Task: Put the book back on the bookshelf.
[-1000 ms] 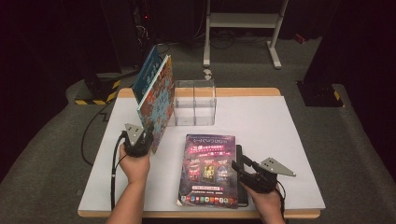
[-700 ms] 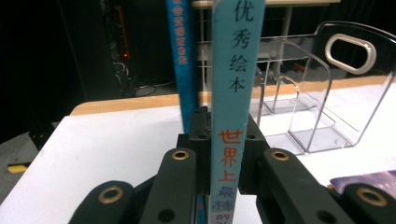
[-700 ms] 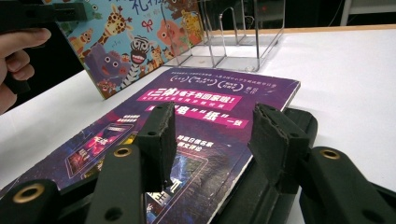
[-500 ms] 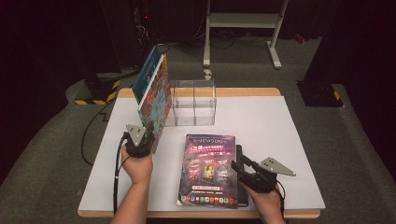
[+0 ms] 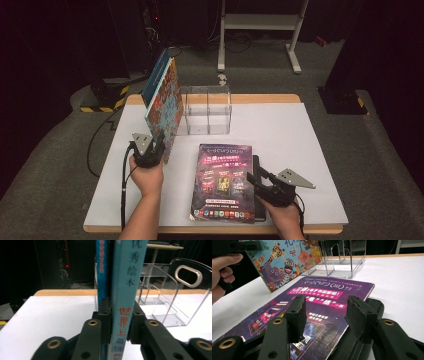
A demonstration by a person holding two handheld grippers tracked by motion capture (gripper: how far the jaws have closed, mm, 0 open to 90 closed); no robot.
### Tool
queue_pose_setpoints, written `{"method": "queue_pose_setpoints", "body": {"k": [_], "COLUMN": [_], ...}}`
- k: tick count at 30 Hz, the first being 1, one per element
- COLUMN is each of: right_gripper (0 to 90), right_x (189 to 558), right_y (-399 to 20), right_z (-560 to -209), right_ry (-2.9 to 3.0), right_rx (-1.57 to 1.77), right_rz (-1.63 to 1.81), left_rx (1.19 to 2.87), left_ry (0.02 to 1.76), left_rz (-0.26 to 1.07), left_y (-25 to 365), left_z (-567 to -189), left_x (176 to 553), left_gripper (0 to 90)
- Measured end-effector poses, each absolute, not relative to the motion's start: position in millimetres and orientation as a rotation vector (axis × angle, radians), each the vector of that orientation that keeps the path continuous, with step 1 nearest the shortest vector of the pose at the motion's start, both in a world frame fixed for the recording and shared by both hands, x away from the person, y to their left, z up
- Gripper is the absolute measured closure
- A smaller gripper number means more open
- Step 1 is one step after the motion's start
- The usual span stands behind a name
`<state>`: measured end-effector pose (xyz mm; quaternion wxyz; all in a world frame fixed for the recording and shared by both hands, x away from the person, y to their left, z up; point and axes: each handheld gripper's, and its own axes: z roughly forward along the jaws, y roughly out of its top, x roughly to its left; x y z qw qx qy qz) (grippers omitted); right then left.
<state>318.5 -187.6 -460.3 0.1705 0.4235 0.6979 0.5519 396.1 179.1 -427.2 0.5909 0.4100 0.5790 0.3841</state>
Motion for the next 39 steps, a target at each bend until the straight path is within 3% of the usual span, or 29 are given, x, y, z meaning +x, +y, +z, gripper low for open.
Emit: {"method": "queue_pose_setpoints", "body": {"k": [33, 39], "right_gripper": [49.5, 49.5], "right_x": [318.6, 318.5], "right_y": [-184.1, -182.9], "right_z": [-464.5, -465.1], "right_ry": [2.000, 2.004], "right_rx": [1.204, 1.204], "right_rz": [1.545, 1.540], "left_rx": [1.002, 1.019], "left_ry": [1.415, 1.413], "left_rz": [0.691, 0.684], "left_y": [205.3, 201.6], "left_z": [-471.7, -474.9], "left_x": [372.2, 371.6], "left_gripper": [70.0, 78.1]}}
